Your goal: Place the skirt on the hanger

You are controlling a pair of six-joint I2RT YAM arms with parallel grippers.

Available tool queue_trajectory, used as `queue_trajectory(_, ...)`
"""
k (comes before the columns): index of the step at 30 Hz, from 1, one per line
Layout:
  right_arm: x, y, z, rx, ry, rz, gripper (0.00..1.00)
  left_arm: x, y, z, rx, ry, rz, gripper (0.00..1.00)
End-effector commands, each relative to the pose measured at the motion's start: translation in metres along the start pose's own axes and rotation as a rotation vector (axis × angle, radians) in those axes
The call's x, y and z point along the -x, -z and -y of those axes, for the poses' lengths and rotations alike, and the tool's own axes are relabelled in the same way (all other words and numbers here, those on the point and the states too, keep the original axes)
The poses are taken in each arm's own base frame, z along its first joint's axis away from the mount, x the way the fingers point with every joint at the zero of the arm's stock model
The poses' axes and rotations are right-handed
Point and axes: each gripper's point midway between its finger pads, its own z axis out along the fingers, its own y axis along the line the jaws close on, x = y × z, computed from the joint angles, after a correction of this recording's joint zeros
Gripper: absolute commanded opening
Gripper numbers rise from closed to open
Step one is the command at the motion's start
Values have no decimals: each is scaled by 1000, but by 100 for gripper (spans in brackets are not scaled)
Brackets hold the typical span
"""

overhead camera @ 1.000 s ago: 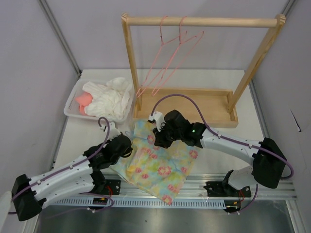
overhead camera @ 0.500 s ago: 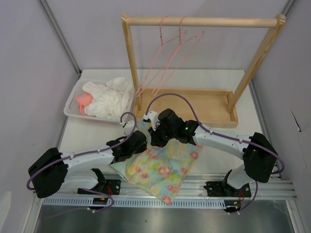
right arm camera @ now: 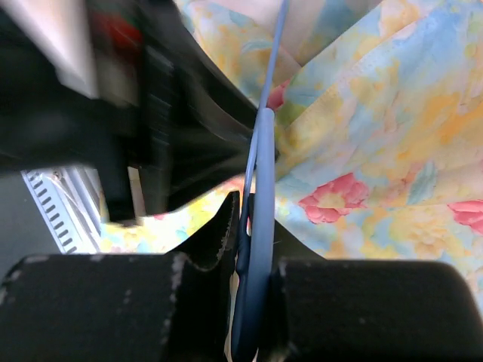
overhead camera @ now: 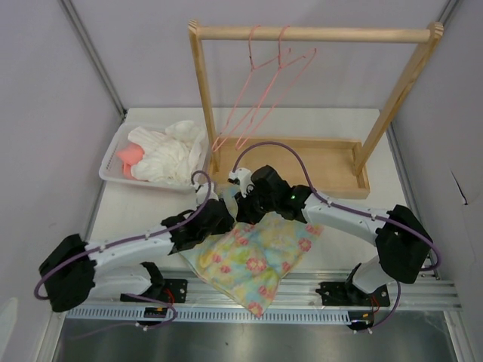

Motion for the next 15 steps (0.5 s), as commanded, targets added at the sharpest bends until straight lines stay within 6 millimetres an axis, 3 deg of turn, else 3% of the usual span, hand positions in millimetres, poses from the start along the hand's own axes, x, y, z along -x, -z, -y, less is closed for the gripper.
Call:
queue_trajectory(1, 15, 6, -31, 87, 30, 36, 0, 63, 37, 17, -72, 30, 177, 39)
queue_trajectory(2, 19, 8, -29, 72, 29, 45, 0, 76, 52, 16, -88, 36, 215, 40)
queue_trajectory(5, 39, 19, -39, 92, 46, 85, 0, 86, 77, -9, -20, 40, 249, 41)
queue_trajectory(9, 65, 44, -50, 105, 76, 165, 0, 88, 98, -32, 19, 45, 272, 41)
queue_trajectory(13, 82, 68, -50, 84, 99, 211, 0, 86, 106, -43, 39, -6, 268, 48)
queue_trajectory(15, 81, 73, -44, 68, 92, 206, 0, 81, 106, -50, 59, -24, 255, 51)
